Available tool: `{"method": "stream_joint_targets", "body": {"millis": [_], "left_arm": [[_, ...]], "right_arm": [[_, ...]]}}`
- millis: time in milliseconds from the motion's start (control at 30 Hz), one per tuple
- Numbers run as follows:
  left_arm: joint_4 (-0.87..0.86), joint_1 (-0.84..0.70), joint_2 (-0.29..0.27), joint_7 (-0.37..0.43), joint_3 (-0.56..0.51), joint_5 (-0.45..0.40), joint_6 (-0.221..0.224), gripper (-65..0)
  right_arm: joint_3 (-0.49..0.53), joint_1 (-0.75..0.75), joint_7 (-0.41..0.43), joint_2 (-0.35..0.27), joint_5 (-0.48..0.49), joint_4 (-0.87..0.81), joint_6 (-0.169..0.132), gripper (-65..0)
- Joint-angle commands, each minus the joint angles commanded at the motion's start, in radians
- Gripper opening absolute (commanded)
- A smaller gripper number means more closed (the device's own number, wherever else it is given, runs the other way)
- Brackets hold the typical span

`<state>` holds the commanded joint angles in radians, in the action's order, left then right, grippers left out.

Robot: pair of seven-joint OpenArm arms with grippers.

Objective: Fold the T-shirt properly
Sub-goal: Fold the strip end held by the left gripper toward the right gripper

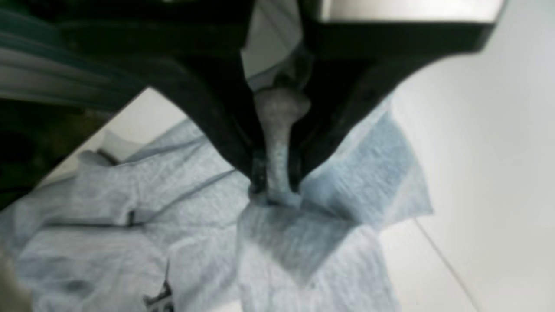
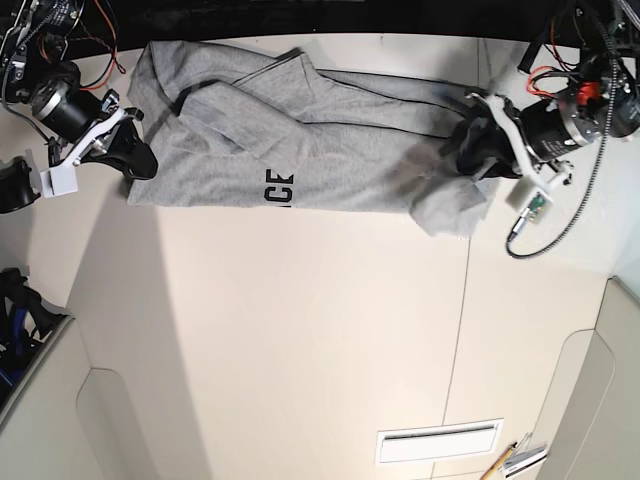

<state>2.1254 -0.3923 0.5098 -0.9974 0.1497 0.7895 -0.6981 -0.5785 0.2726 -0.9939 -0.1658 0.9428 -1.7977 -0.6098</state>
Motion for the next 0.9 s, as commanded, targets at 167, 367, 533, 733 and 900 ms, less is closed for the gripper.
{"method": "stream_joint_targets", "body": {"millis": [167,367,533,733,900], "left_arm": [[-0.056,0.074,0.0,0.049,-0.204,-0.152,0.04,-50.8],[-0.103,0.076,-0.001,0.139,-0.363,-0.151,0.032,-23.9],[-0.103,0.077,-0.025,0.129,-0.413,-0.151,0.033,-23.9],[-0.103,0.076,-0.063,0.125,-0.413,-0.151,0.033,-23.9],[-0.103,0.076,-0.063,0.101,-0.413,-0.151,0.037,-23.9]], "right_arm": [[-0.046,0.002,-0.052,0.0,0.019,0.0,0.0,-62.8],[-0.147,0.014,-0.053,-0.021,0.017,0.002,0.004,-26.8],[-0.141,0.047,-0.051,-0.039,0.019,0.048,0.003,-26.2],[-0.082,0.047,-0.051,-0.039,0.045,0.198,-0.008,-26.2],[0.014,0.047,-0.056,-0.039,0.057,0.249,-0.008,-26.2]]}}
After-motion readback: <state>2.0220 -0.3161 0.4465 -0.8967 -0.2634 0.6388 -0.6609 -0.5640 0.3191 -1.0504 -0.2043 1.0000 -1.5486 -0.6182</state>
